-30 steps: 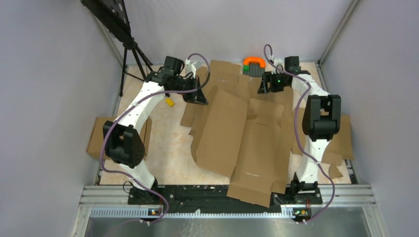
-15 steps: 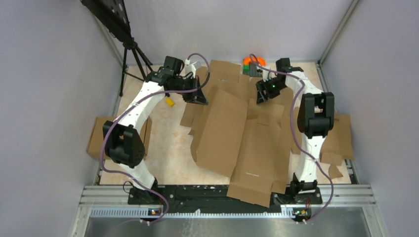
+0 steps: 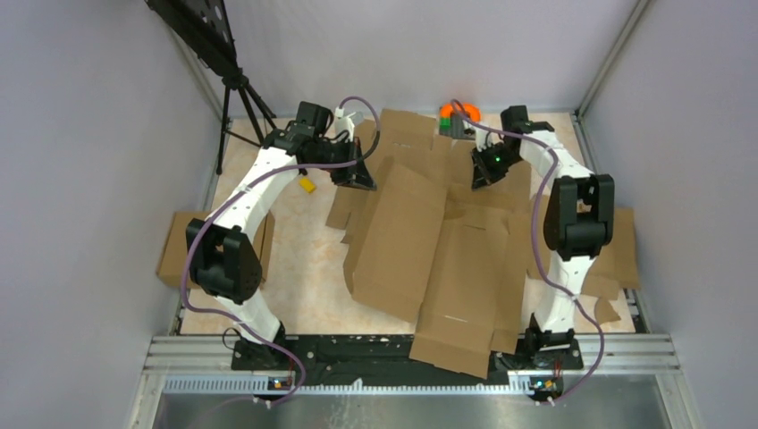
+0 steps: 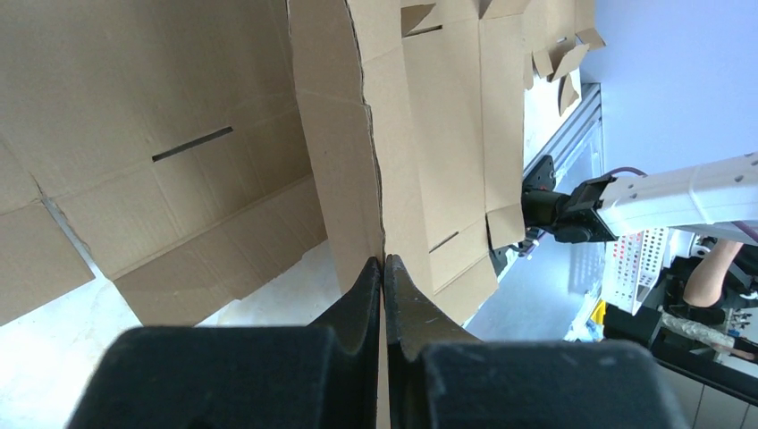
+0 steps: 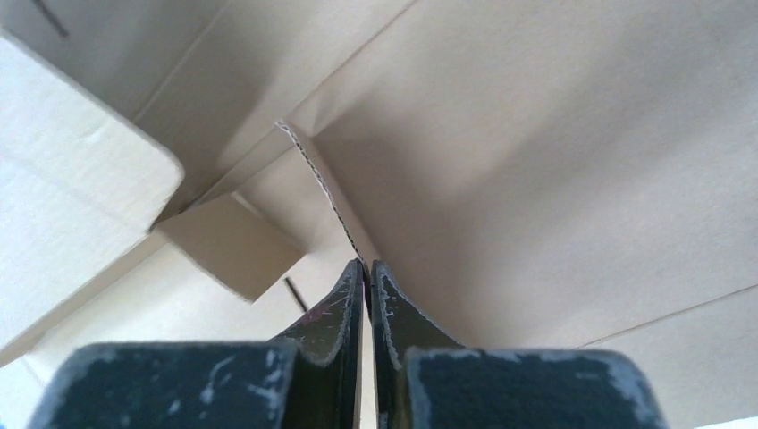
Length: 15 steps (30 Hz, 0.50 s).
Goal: Fold the paper box
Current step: Fold the paper box at the center of the board.
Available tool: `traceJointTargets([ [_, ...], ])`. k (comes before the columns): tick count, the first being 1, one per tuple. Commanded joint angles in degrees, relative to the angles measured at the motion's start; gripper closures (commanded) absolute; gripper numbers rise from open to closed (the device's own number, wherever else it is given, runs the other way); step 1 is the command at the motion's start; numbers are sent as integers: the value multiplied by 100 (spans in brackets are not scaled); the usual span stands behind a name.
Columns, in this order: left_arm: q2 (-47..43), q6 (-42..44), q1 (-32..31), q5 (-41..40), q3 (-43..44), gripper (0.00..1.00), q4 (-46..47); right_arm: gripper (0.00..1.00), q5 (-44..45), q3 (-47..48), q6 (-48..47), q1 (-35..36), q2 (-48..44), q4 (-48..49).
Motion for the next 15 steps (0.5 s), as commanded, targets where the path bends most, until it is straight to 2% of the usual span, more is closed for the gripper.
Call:
traceJointTargets([
  [1, 56, 67, 13, 202, 17, 100, 139, 100, -150, -275, 112, 143, -830, 140],
  [15, 38, 0, 76, 190, 22, 100, 187, 100, -118, -1989, 628, 556, -2424, 1392],
])
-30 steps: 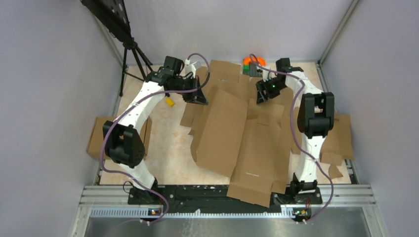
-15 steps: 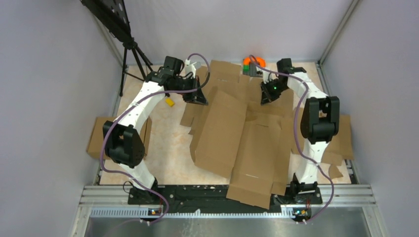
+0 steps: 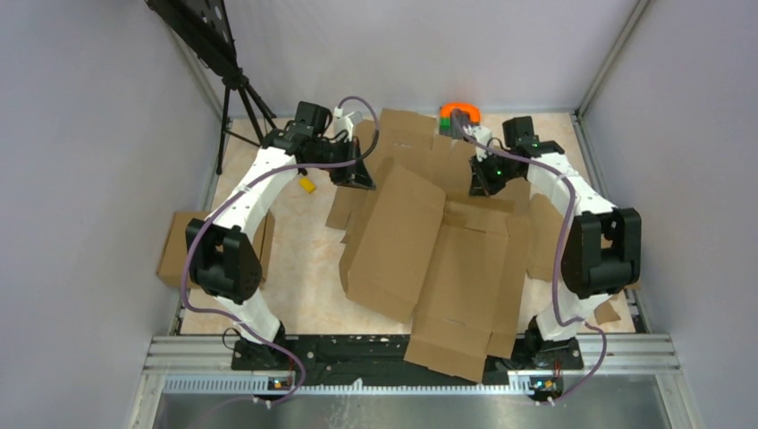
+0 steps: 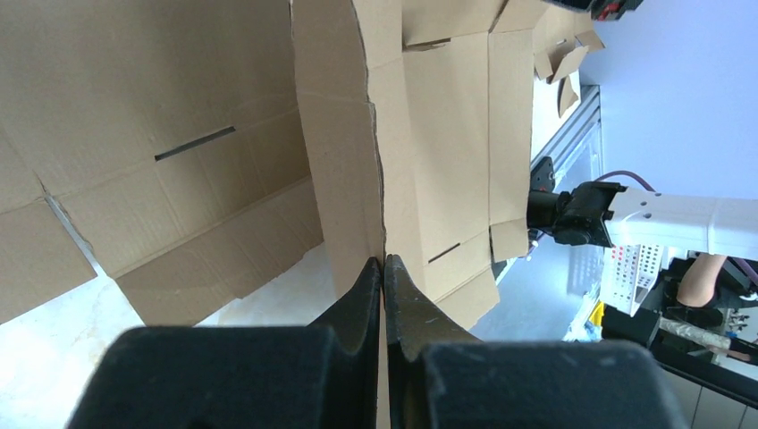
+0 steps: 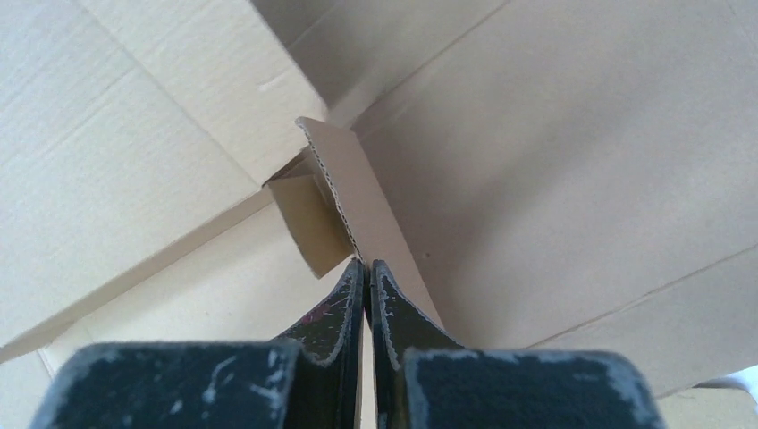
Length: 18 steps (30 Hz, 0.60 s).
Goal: Fold the paper box
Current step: Fold the paper box at the center of the board.
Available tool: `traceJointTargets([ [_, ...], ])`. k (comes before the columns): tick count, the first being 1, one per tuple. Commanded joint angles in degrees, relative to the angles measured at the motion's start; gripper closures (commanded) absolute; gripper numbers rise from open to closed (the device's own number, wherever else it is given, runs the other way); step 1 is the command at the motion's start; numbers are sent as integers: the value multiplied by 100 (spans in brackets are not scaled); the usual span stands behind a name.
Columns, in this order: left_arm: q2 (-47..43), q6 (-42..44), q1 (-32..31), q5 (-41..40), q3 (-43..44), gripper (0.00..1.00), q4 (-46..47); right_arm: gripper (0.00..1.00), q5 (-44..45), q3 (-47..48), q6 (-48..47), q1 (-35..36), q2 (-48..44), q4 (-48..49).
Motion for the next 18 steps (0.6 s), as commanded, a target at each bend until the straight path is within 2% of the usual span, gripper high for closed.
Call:
traceJointTargets([
  [1, 24, -5, 56, 203, 21, 100, 193, 100, -159, -402, 268, 288, -606, 771],
  [6, -35, -56, 150, 209, 23, 100, 231, 100, -212, -467, 345, 475, -752, 971],
  [18, -441, -362, 704, 212, 98, 100, 319, 100, -343, -1630, 702, 900, -1367, 3283],
])
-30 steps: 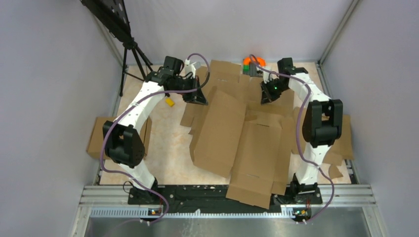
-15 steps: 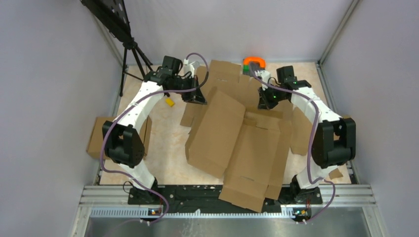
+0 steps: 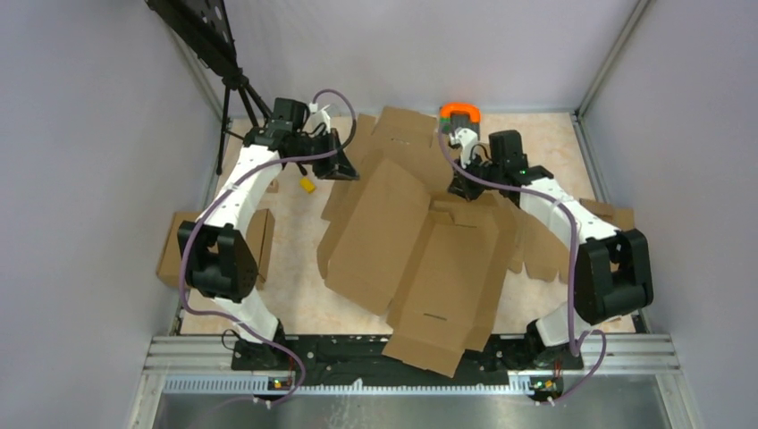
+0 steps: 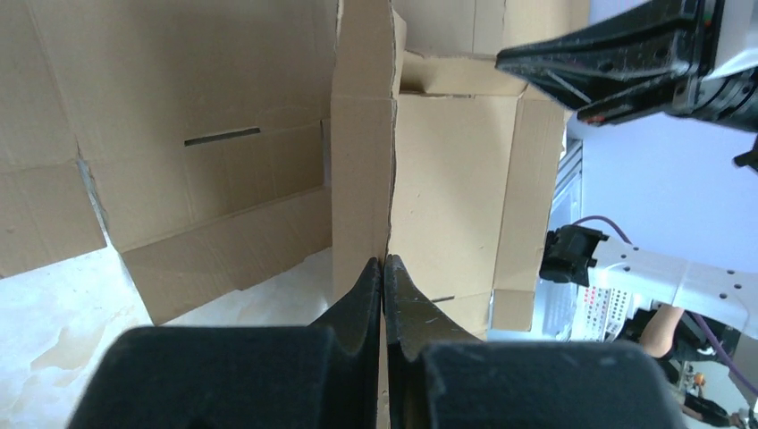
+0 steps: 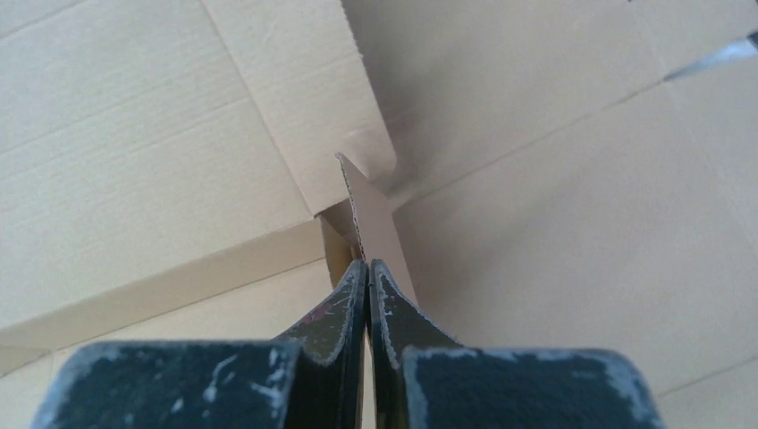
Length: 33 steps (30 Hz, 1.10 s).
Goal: Fold the paper box
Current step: Fold the paper box at the center of the board.
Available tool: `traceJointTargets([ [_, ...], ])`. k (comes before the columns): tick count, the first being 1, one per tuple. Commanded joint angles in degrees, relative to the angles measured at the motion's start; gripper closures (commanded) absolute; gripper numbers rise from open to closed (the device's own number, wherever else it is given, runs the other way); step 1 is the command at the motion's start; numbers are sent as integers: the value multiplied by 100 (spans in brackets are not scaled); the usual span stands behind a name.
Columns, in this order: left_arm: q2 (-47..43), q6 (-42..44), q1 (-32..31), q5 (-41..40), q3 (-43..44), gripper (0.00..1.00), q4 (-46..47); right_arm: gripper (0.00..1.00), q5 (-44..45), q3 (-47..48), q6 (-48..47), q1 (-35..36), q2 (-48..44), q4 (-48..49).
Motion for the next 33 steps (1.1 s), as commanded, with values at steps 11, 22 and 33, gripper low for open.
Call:
traceJointTargets([
  [11, -1078, -304, 312, -258, -62, 100, 346, 100, -761, -1068, 436, 261, -402, 2634],
  [22, -1206, -491, 364, -453, -1054, 100, 838, 100, -799, -1518, 258, 549, -232, 3045],
  [33, -1297, -586, 399, -680, -1204, 100, 900, 100, -311, -1103, 203, 801, -177, 1555],
])
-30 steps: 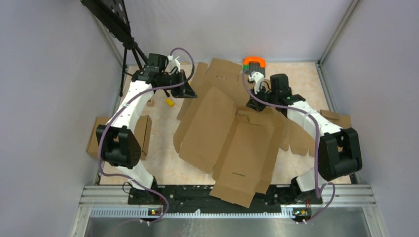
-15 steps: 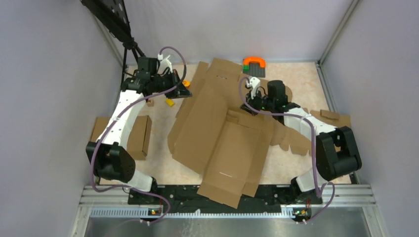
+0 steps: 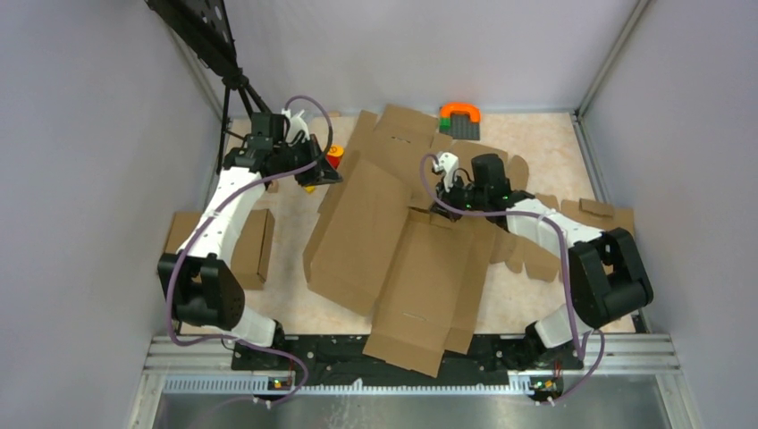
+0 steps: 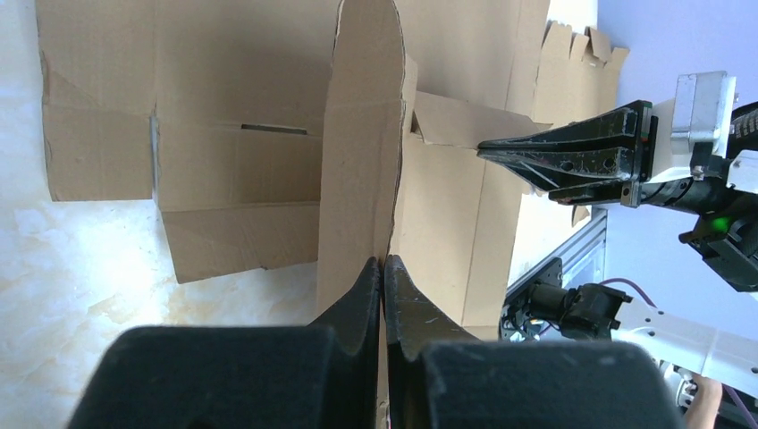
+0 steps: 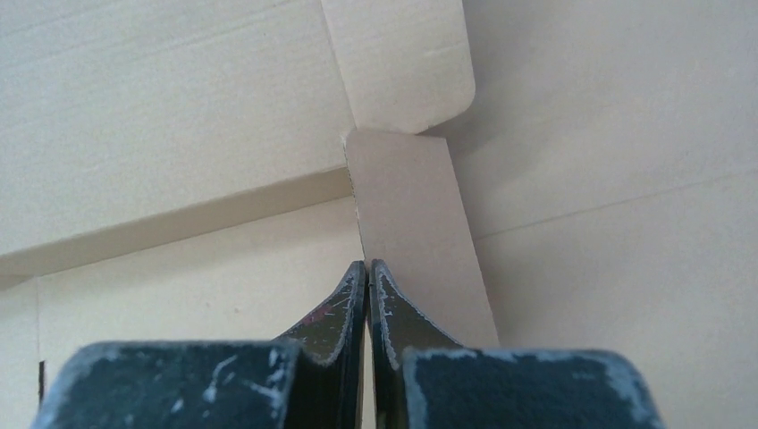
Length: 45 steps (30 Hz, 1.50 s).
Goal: Fold the paper box
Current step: Fold the paper box at the center of the board.
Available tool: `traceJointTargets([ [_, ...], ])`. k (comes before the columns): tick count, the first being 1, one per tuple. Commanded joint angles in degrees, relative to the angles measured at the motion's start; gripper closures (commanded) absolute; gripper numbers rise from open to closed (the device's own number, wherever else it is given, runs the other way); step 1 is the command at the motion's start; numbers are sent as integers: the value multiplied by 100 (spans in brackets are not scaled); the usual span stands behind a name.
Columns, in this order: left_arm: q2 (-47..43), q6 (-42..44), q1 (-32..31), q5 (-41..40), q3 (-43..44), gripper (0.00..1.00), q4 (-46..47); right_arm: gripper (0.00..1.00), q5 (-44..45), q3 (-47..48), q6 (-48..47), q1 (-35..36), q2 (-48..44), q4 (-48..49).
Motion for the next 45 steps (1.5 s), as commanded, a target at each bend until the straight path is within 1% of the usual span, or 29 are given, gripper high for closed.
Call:
traceJointTargets([
  [1, -153, -113, -12, 79, -99, 100, 231, 100, 195, 371, 146, 93, 14, -472],
  [4, -140, -121, -12, 124, -137, 100, 232, 100, 56, 178, 243, 93, -176, -217],
  [6, -127, -109, -12, 86, -149, 92, 166, 100, -50, 34, 268, 93, -319, -24],
  [7, -120, -84, -12, 29, -132, 90, 119, 100, -64, -17, 237, 95, -355, 51],
  [11, -12, 72, -12, -334, -86, 83, -278, 100, -1, -38, 85, 93, -298, -4],
  [15, 230, 164, -12, -552, -165, 79, -667, 100, 1, -177, 33, 95, -287, 288],
  [18, 188, 144, -12, -726, -371, 66, -617, 100, 3, -208, 5, 93, -271, 328],
  [20, 151, 178, -12, -966, -400, 62, -657, 100, -2, -215, -18, 93, -270, 328],
  [24, 146, 254, -12, -1216, -361, 46, -770, 100, 67, -226, -52, 93, -307, 355],
  [26, 169, 278, -12, -1349, -310, 40, -827, 100, 69, -235, -62, 93, -311, 363],
  [28, 189, 341, -7, -1664, -203, 36, -948, 100, 73, -236, -77, 93, -323, 352],
  [30, 196, 431, -19, -2009, -93, 35, -1088, 100, 86, -236, -93, 93, -321, 333],
  [32, 198, 445, -48, -2013, -83, 34, -1078, 100, 59, -235, -98, 93, -325, 351],
  [34, 240, 408, -123, -1806, -99, 35, -989, 100, 43, -243, -98, 93, -330, 371],
  [36, 330, 406, -218, -1507, -125, 38, -887, 100, 50, -244, -102, 93, -322, 376],
  [38, 494, 398, -271, -1015, -156, 42, -790, 100, 36, -244, -113, 93, -328, 376],
  [39, 589, 374, -282, -677, -163, 44, -738, 100, 22, -244, -115, 93, -329, 376],
  [40, 662, 345, -284, -474, -180, 50, -687, 100, 5, -244, -123, 93, -333, 369],
  [41, 701, 305, -292, -313, -215, 52, -612, 100, -19, -244, -135, 97, -342, 358],
  [42, 709, 263, -293, -258, -248, 53, -541, 100, -39, -237, -145, 95, -338, 332],
  [45, 677, 222, -292, -495, -239, 53, -539, 100, -109, -184, -186, 99, -317, 211],
])
